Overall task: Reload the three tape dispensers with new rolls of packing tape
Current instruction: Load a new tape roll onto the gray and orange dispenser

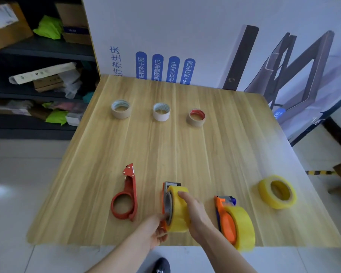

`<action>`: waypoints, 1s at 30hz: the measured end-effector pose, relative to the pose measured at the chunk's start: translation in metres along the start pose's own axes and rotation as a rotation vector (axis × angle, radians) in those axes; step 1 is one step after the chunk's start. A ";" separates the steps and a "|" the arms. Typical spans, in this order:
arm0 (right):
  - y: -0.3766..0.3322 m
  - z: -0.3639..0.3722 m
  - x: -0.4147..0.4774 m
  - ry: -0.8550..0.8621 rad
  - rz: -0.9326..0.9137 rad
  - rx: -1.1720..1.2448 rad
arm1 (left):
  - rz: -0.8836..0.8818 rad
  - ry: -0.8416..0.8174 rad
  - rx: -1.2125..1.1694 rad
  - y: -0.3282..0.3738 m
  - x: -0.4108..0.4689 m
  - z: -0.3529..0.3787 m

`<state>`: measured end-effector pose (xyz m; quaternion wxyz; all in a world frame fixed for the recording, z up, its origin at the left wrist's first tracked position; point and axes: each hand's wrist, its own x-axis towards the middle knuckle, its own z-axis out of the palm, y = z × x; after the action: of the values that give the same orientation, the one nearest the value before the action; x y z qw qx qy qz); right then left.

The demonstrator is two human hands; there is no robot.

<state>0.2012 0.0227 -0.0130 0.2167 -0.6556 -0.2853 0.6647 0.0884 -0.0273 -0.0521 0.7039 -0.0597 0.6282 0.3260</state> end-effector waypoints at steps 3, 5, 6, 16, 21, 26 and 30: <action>0.015 -0.006 0.002 -0.038 0.012 0.018 | -0.047 0.014 0.030 -0.013 0.004 -0.001; 0.023 -0.008 0.001 -0.072 0.023 0.009 | -0.045 0.016 0.061 -0.019 0.006 -0.002; 0.026 -0.009 0.001 -0.090 0.025 0.003 | -0.042 0.013 0.084 -0.021 0.006 -0.002; 0.035 -0.008 -0.004 -0.142 0.055 -0.068 | -0.013 0.040 0.755 -0.016 0.001 -0.017; 0.036 -0.007 -0.007 -0.144 0.017 -0.105 | 0.581 0.128 0.634 -0.009 -0.008 -0.017; 0.034 -0.006 -0.015 0.053 -0.096 -0.251 | 0.662 0.000 0.709 -0.006 -0.021 -0.019; 0.030 -0.012 -0.021 0.124 -0.193 -0.339 | 0.735 0.054 0.854 0.005 -0.030 -0.015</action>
<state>0.2167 -0.0122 -0.0169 0.1834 -0.6921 -0.4406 0.5416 0.0726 -0.0424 -0.0262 0.4894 0.4452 0.7015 0.2650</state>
